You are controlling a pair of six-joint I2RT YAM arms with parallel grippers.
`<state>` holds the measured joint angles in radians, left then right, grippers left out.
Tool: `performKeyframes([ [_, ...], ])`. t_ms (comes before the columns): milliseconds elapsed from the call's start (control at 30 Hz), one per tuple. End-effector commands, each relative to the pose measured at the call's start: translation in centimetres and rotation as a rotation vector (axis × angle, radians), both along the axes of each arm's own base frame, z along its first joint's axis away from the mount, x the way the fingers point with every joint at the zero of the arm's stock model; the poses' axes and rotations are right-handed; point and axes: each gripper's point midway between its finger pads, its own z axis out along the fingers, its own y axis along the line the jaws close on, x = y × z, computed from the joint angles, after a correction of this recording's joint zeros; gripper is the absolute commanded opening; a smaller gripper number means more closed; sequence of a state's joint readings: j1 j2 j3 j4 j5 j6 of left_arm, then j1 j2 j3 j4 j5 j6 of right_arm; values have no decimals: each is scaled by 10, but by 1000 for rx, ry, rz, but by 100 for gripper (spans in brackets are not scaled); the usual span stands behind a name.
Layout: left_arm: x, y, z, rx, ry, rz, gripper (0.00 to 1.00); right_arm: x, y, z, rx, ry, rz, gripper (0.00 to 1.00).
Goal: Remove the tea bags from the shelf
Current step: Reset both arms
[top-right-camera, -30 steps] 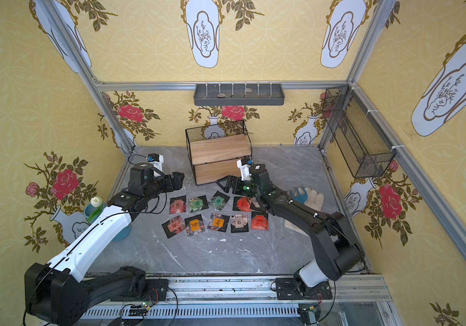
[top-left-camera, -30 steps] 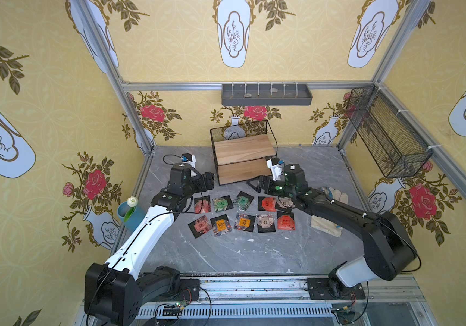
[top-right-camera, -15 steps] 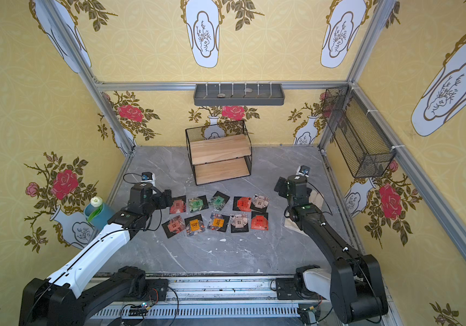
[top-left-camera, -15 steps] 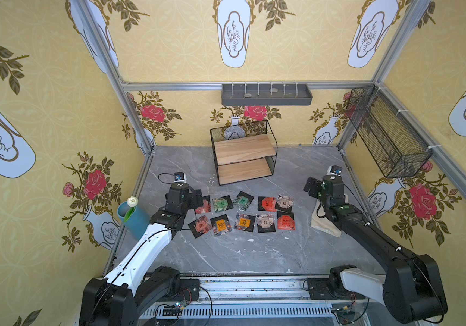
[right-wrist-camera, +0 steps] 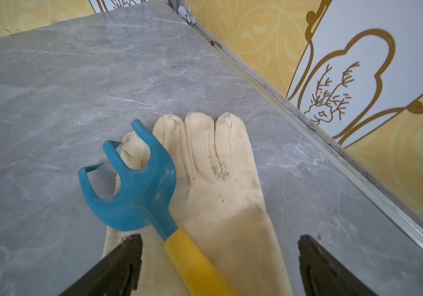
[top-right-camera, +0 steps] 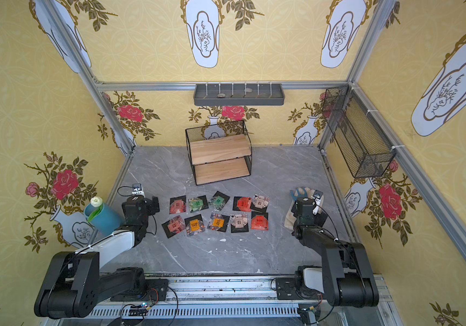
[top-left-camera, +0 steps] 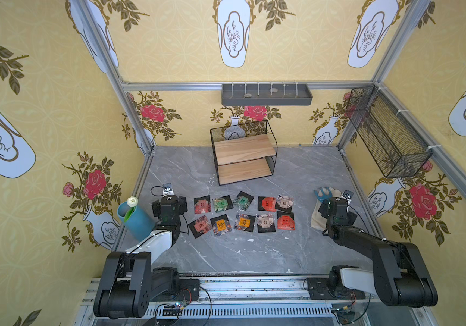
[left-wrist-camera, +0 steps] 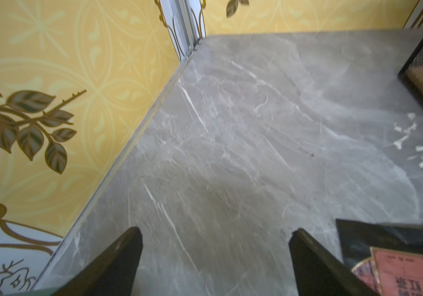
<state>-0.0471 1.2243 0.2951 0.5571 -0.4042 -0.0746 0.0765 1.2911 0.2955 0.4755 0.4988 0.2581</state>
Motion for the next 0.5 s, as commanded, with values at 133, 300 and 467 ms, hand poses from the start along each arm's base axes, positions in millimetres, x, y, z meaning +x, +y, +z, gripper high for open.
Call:
performKeyframes([
  [133,4,-22,19,63,-228,-137,100,18,19,23,-10,-278,262,97],
  [300,6,-18,13,10,-194,-149,100,20,28,29,-92,-283,253,97],
  [467,6,-18,14,11,-197,-148,100,20,26,26,-55,-269,255,97],
])
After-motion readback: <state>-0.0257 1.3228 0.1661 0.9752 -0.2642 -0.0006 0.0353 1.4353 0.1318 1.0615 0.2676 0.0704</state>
